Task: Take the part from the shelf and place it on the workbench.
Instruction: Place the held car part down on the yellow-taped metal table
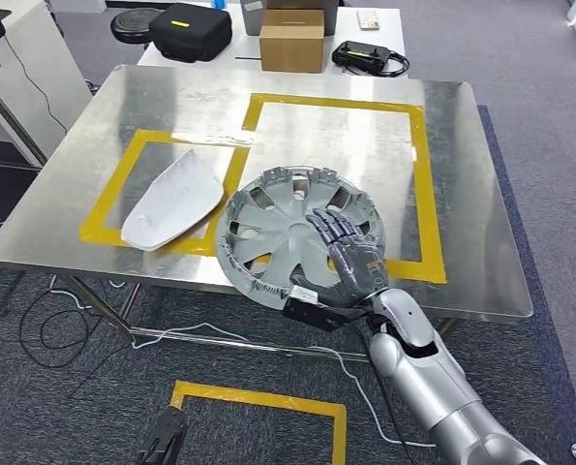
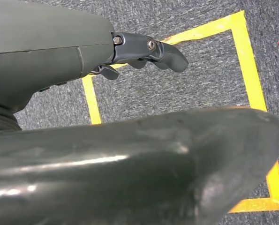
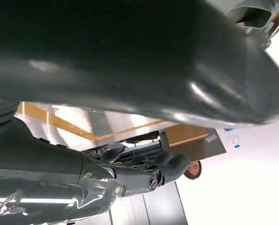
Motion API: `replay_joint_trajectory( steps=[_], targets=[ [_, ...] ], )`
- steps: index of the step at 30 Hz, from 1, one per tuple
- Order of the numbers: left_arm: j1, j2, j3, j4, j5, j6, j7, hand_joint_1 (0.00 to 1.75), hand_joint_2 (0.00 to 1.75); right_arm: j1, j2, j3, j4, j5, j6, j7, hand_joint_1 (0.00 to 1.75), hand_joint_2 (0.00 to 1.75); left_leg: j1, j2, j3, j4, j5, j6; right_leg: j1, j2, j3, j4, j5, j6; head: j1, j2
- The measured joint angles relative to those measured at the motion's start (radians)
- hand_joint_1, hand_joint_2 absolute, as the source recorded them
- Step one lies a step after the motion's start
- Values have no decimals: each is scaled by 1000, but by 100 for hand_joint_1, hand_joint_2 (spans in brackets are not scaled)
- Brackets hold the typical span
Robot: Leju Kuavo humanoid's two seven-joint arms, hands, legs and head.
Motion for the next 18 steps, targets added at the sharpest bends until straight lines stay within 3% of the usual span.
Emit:
replay_joint_trajectory(
  steps=[12,18],
  targets=[
    [8,-1,1,0,17,9,0,0,0,147,-4,-56,-100,29,-71,15,0,0,0,0,0,0,-1,0,0,0,0,0,0,0,0,0],
    [13,-8,5,0,28,7,0,0,0,219,-53,-89,-223,52,-65,38,0,0,0,0,0,0,-1,0,0,0,0,-1,0,0,0,0]
  ],
)
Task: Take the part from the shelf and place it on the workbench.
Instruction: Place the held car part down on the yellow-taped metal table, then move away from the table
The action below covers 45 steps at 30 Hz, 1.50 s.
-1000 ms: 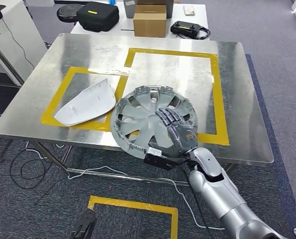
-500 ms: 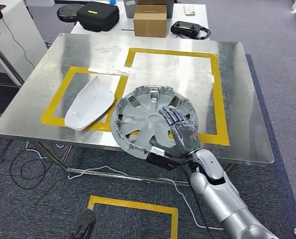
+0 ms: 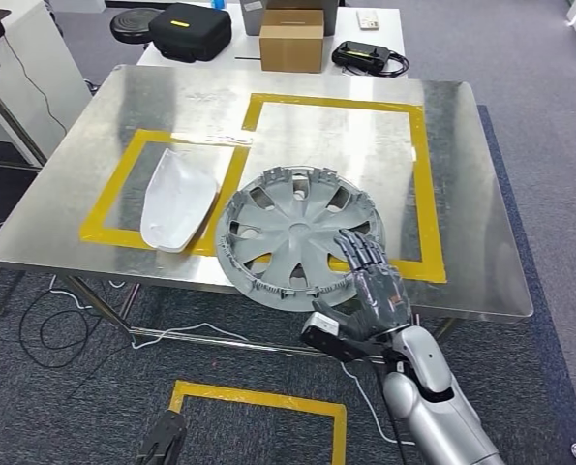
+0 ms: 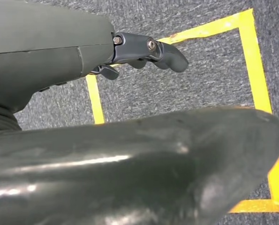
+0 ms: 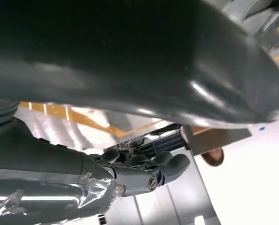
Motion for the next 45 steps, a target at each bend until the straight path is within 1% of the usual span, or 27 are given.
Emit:
replay_joint_trajectory(
  steps=[5,13,16,19,21,22,23,25,26,27,28,29,30,31,32,33,35,36,37,38,39,40,41,42,43,44,45],
  targets=[
    [-5,-4,10,0,11,-1,-5,0,0,37,-38,-37,-97,16,14,5,0,0,0,0,0,0,0,0,0,0,0,0,0,0,0,0],
    [-17,-5,31,0,35,-1,11,0,0,84,-46,-68,-178,28,13,12,0,0,-4,0,0,2,-2,4,-4,0,0,-1,1,3,0,0],
    [-16,-4,39,0,36,-1,17,0,0,98,-46,-78,-191,27,12,16,0,0,-7,0,-1,6,-4,9,-8,0,1,-1,1,7,0,0],
    [-16,-4,41,0,35,-1,21,0,0,109,-46,-87,-197,24,11,19,0,0,-10,0,-4,8,-4,17,-10,0,2,-6,4,15,-1,0],
    [-17,-6,41,0,35,-1,22,0,0,113,-46,-93,-204,23,10,20,0,0,-3,2,-1,-2,4,25,-9,0,-2,-3,1,23,0,0],
    [-17,-7,41,0,35,-1,22,0,0,114,-47,-96,-207,23,10,20,0,0,2,4,1,-7,9,29,-8,-1,-12,17,-13,28,3,0],
    [-17,-8,41,0,34,-1,23,0,0,114,-48,-98,-209,23,9,20,0,0,6,6,4,-10,14,32,-8,-2,-32,59,-38,33,6,0],
    [-17,-9,42,0,34,-1,24,0,0,118,-49,-102,-210,23,8,20,0,0,10,8,4,-10,15,33,-12,-3,-94,195,-102,45,11,0],
    [-16,-9,42,0,34,-1,24,0,0,122,-49,-104,-210,22,8,20,0,0,11,8,4,-10,15,32,-14,-3,-122,254,-121,50,11,0],
    [-16,-9,42,0,33,-1,25,0,0,126,-49,-105,-209,21,8,19,0,0,14,8,4,-9,13,30,-17,-3,-137,282,-121,54,11,0],
    [-16,-10,42,0,33,-1,25,0,0,129,-49,-107,-209,19,7,17,0,0,17,8,5,-8,11,27,-20,-4,-132,268,-100,59,11,0],
    [-16,-11,42,0,33,-1,25,0,0,130,-49,-109,-209,18,7,16,0,0,22,8,7,-6,8,21,-25,-5,-106,215,-63,64,12,0],
    [-16,-11,42,0,33,-1,25,0,0,130,-49,-110,-209,17,6,14,0,0,26,7,9,-2,3,12,-29,-7,-71,143,-31,72,12,0],
    [-17,-10,42,0,33,-1,25,0,0,131,-49,-111,-208,16,6,12,0,0,27,7,8,3,-2,3,-31,-7,-38,83,-8,75,16,0],
    [-18,-10,42,0,33,-1,25,0,0,132,-49,-112,-207,15,5,11,0,0,27,6,7,8,-6,-6,-32,-5,-16,42,1,72,19,0],
    [-19,-9,42,0,32,-1,25,0,0,134,-49,-112,-206,14,4,10,0,0,26,5,4,12,-8,-12,-31,-2,-8,27,-2,63,18,0],
    [-19,-9,42,0,32,-1,26,0,0,139,-49,-114,-204,12,2,8,0,0,25,3,1,14,-7,-23,-27,2,-14,32,-8,34,14,0],
    [-20,-9,42,0,31,-1,26,0,0,140,-49,-115,-204,11,1,8,0,0,27,4,-2,18,-13,-27,-26,2,-18,33,-8,22,10,0],
    [-20,-9,42,0,31,-1,26,0,0,140,-49,-117,-204,10,-1,7,0,0,27,4,-11,35,-31,-29,-26,1,-22,34,-7,11,9,0],
    [-20,-10,42,0,30,-1,26,0,0,140,-49,-118,-204,10,-2,6,0,0,26,4,-28,74,-61,-30,-25,0,-26,32,-4,2,5,0],
    [-21,-10,42,0,30,-1,26,0,0,141,-49,-119,-204,10,-3,5,0,0,24,5,-54,133,-101,-28,-24,-1,-31,32,0,-5,2,0],
    [-22,-10,42,0,30,-1,26,0,0,142,-49,-119,-203,10,-4,5,0,0,22,5,-87,206,-140,-25,-20,-2,-37,32,5,-11,0,0],
    [-22,-10,42,0,30,-1,26,0,0,143,-49,-120,-203,10,-4,5,0,0,20,5,-115,271,-168,-22,-17,-4,-45,32,10,-16,-1,0],
    [-22,-11,42,0,30,-1,26,0,0,144,-49,-121,-202,10,-4,4,0,0,18,5,-131,308,-176,-18,-13,-4,-53,32,17,-20,-2,0],
    [-22,-11,42,0,30,-1,26,0,0,144,-49,-121,-202,10,-4,4,0,0,15,5,-128,310,-164,-13,-9,-4,-62,32,24,-21,-2,0],
    [-22,-11,42,0,29,-1,26,0,0,145,-49,-122,-202,10,-4,4,0,0,13,5,-106,273,-135,-6,-7,-3,-70,32,32,-21,-2,0],
    [-23,-11,42,0,28,-1,26,0,0,145,-48,-123,-201,10,-4,3,0,0,9,5,-71,213,-102,2,-5,-3,-77,32,39,-19,-2,0]
  ],
)
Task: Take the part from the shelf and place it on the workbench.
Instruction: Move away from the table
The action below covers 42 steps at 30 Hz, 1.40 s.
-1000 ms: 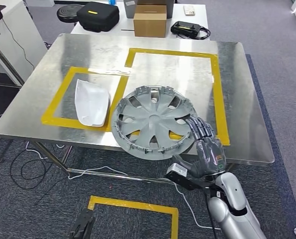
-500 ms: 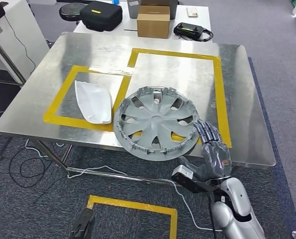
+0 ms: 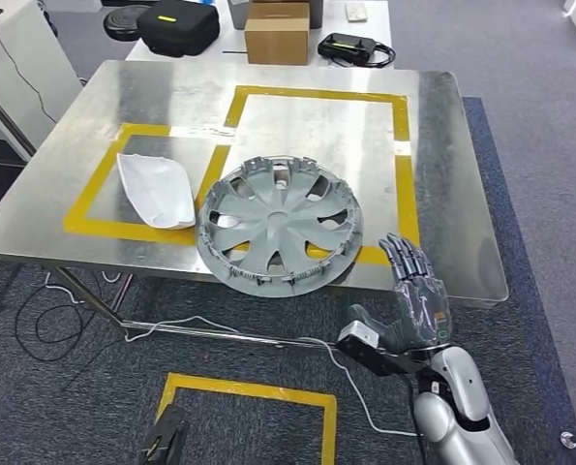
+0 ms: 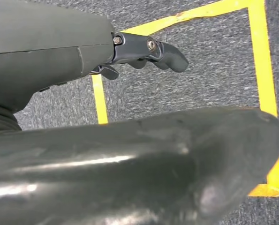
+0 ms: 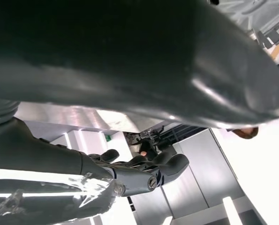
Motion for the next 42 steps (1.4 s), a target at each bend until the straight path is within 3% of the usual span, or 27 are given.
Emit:
replay_joint_trajectory(
  steps=[2,3,6,7,8,11,12,13,15,17,19,21,23,24,27,28,29,30,32,34,35,38,40,42],
  targets=[
    [-4,0,0,0,-2,0,0,0,0,0,0,-2,0,1,-1,-1,0,0,-8,0,71,-122,40,9,4,1,-12,0,16,8,1,0],
    [-6,0,0,0,-2,0,0,0,0,1,1,-3,0,2,-1,-1,0,0,-11,0,87,-155,46,10,5,1,-14,-1,25,14,1,0],
    [-5,-1,0,0,-3,2,-2,0,0,5,4,-7,0,7,-2,-5,0,0,-14,1,77,-174,66,19,1,0,-17,-15,49,33,1,0],
    [-4,-1,0,0,-3,2,-2,0,0,7,6,-9,0,8,-2,-6,0,0,-13,2,69,-175,78,27,-1,0,-23,-10,36,39,3,0],
    [-4,-1,0,0,-3,2,-2,0,0,9,6,-11,1,9,-2,-7,0,0,-11,3,59,-178,90,33,-1,-1,-33,16,3,44,5,0],
    [-4,-2,0,0,-3,2,-2,0,0,12,8,-12,1,12,-2,-9,0,0,-10,4,23,-177,121,40,-2,-2,-75,185,-138,56,11,0],
    [-4,-2,0,0,-3,2,-2,0,0,13,8,-12,1,12,-2,-9,0,0,-10,4,12,-177,129,40,-2,-2,-84,237,-163,58,11,0],
    [-4,-1,0,0,-3,2,-2,0,0,14,9,-12,1,12,-2,-9,0,0,-10,5,1,-176,137,39,-2,-2,-83,269,-168,58,11,0],
    [-3,-1,0,0,-2,2,-2,0,0,16,10,-13,1,12,-2,-9,0,0,-11,5,-21,-175,155,37,-1,-2,-36,256,-138,55,11,0],
    [-3,-2,0,0,-2,2,-2,0,0,15,11,-13,1,12,-2,-9,0,0,-11,5,-39,-174,172,32,0,-2,74,124,-110,47,11,0],
    [-3,-3,0,0,-1,2,-2,0,0,13,14,-13,-1,12,-2,-10,0,0,-12,4,-46,-175,187,23,5,-2,162,-2,-119,36,10,0],
    [-3,-4,0,0,-1,2,-2,0,0,12,16,-14,-2,13,-3,-10,0,0,-11,4,-49,-179,202,10,10,-1,175,-35,-123,24,12,0],
    [-2,-4,0,0,-1,2,-2,0,0,11,18,-15,-2,13,-2,-10,0,0,-9,3,-57,-175,198,-3,8,-3,162,-41,-104,9,15,0],
    [-1,-3,0,0,-1,2,-2,0,0,11,20,-15,-2,14,-2,-11,0,0,-9,3,-68,-156,172,-8,5,-4,153,-46,-92,1,12,0],
    [-1,-3,0,0,-1,2,-3,0,0,11,25,-16,-2,15,-2,-12,0,0,-9,3,-117,-1,35,-20,3,-5,114,-50,-56,-7,5,0],
    [-1,-3,0,0,-1,2,-5,0,0,13,26,-16,-2,16,-1,-12,0,0,-8,3,-127,49,13,-22,3,-5,99,-50,-46,-7,4,0],
    [-1,-2,0,0,-1,2,-7,0,0,14,27,-17,-2,17,-1,-13,0,0,-8,3,-125,77,18,-24,2,-5,84,-50,-36,-5,4,0],
    [-1,-2,0,0,-1,2,-10,0,0,14,28,-18,-2,17,-1,-13,0,0,-7,3,-111,77,43,-26,2,-5,70,-49,-27,-3,4,0],
    [-1,-1,0,0,-2,3,-15,0,0,16,31,-21,-2,19,1,-15,0,0,-6,3,-40,-2,99,-27,0,-5,47,-47,-8,5,3,0],
    [-4,-1,0,0,-3,3,-18,0,0,15,33,-25,-3,20,1,-17,0,0,-5,2,51,-128,97,-20,2,-5,31,-40,6,16,0,0],
    [-6,-1,0,0,-4,3,-19,0,0,15,33,-27,-3,20,1,-18,0,0,-6,1,77,-171,84,-12,4,-5,27,-38,14,22,-1,0],
    [-5,-2,0,0,-6,3,-21,0,0,18,35,-31,-3,21,1,-19,0,0,-9,3,80,-192,81,17,1,-5,20,-35,23,36,-1,0],
    [-4,-1,0,0,-7,3,-22,0,0,19,36,-33,-3,23,1,-21,0,0,-9,5,73,-192,92,32,-2,-6,-8,30,-23,44,3,0],
    [-4,-1,0,0,-8,3,-22,0,0,21,37,-34,-3,23,1,-21,0,0,-10,6,62,-192,102,39,-2,-6,-63,171,-101,50,7,0]
  ],
)
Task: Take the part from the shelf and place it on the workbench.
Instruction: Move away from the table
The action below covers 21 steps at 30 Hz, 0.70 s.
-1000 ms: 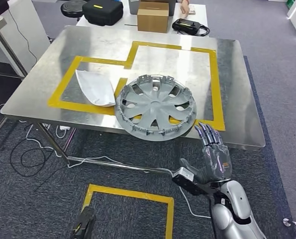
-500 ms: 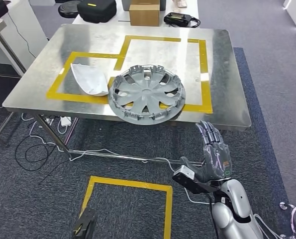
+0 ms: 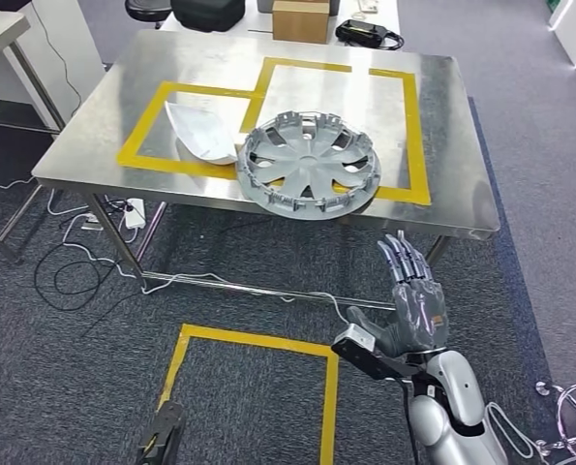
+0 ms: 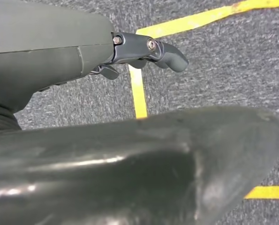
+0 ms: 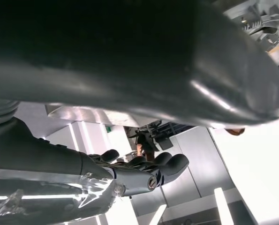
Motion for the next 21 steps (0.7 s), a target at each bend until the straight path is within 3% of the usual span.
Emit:
replay_joint_trajectory(
  steps=[1,2,3,6,7,8,11,21],
  targets=[
    [1,0,0,0,0,0,0,0,0,2,1,0,0,0,0,0,0,0,-1,0,-5,0,4,1,0,0,-22,63,-27,1,0,0],
    [1,0,0,0,-1,0,0,0,0,4,1,0,1,0,0,0,0,0,-2,0,-9,0,6,1,0,0,-28,93,-36,0,0,0],
    [2,0,0,0,-2,0,0,0,0,6,2,0,1,1,1,-1,0,0,-4,0,-11,0,8,1,1,0,-13,82,-27,-4,0,0],
    [1,-1,0,0,-4,0,-2,0,0,3,4,-2,1,3,1,-2,0,0,-9,-1,-10,1,9,-2,10,0,112,-115,45,-27,0,0],
    [0,-1,0,0,-5,0,-3,0,0,1,5,-2,1,3,2,-3,0,0,-11,0,-12,2,10,-5,13,-1,142,-167,55,-34,-1,0],
    [-1,-2,0,0,-5,0,-4,0,0,0,7,-3,1,3,2,-4,0,0,-12,0,-15,5,10,-7,15,-1,157,-196,57,-33,-2,0],
    [-2,-2,0,0,-5,0,-5,0,0,2,10,-4,1,4,3,-6,0,0,-11,1,-21,7,11,-10,16,0,157,-208,57,-18,-4,0],
    [-3,0,0,0,-5,0,-5,0,0,2,13,-6,1,4,4,-7,0,0,-6,1,-31,-1,25,-27,20,0,145,-206,64,-32,-3,0]
  ],
)
